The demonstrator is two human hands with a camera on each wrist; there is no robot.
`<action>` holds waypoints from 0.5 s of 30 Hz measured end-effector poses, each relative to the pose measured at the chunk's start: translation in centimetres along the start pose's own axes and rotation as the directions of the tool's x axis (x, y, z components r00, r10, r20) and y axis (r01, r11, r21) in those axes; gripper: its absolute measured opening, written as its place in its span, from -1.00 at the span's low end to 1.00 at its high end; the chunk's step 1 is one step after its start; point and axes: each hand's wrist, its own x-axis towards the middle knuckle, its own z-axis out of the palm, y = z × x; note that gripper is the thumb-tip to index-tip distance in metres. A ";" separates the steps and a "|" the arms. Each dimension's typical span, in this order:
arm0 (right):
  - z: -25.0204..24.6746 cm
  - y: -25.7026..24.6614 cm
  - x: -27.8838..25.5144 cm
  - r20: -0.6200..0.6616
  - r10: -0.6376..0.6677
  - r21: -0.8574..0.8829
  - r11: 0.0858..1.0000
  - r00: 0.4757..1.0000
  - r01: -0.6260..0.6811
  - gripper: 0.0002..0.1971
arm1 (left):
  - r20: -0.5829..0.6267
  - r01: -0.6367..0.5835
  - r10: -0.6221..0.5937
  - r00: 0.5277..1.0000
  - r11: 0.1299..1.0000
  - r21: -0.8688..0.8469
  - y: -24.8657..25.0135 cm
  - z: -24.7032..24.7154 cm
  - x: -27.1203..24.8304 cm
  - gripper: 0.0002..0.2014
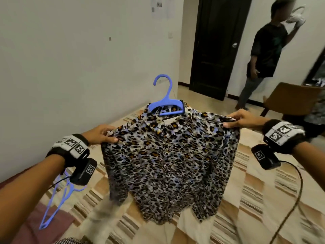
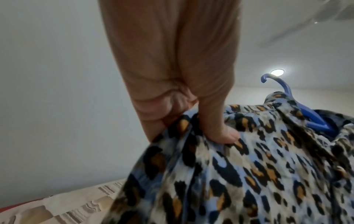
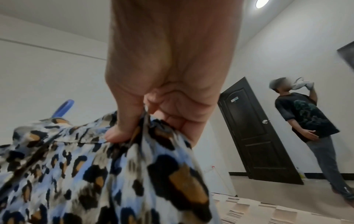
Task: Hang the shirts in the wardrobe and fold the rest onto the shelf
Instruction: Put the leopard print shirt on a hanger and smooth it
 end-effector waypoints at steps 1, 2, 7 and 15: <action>-0.2 0.0 -0.1 0.026 0.013 0.002 1.000 1.000 -0.013 -0.06 | 0.007 0.026 -0.026 1.000 1.000 -0.008 -0.3 -0.1 0.2 0.04; -0.4 -0.3 -0.3 0.048 0.030 0.006 1.000 0.998 -0.030 -0.21 | 0.007 0.061 -0.061 0.998 0.998 0.003 -0.1 -0.1 0.0 0.09; -2.3 0.3 0.9 0.140 0.022 0.038 0.999 0.990 -0.028 -0.71 | -0.094 0.162 -0.168 0.981 0.984 -0.074 4.9 0.4 -1.6 -0.30; -4.0 7.8 8.9 0.173 -0.049 0.290 0.957 0.984 -0.003 -0.59 | -0.420 0.330 -0.314 0.852 0.943 -0.035 7.5 3.5 4.4 -0.30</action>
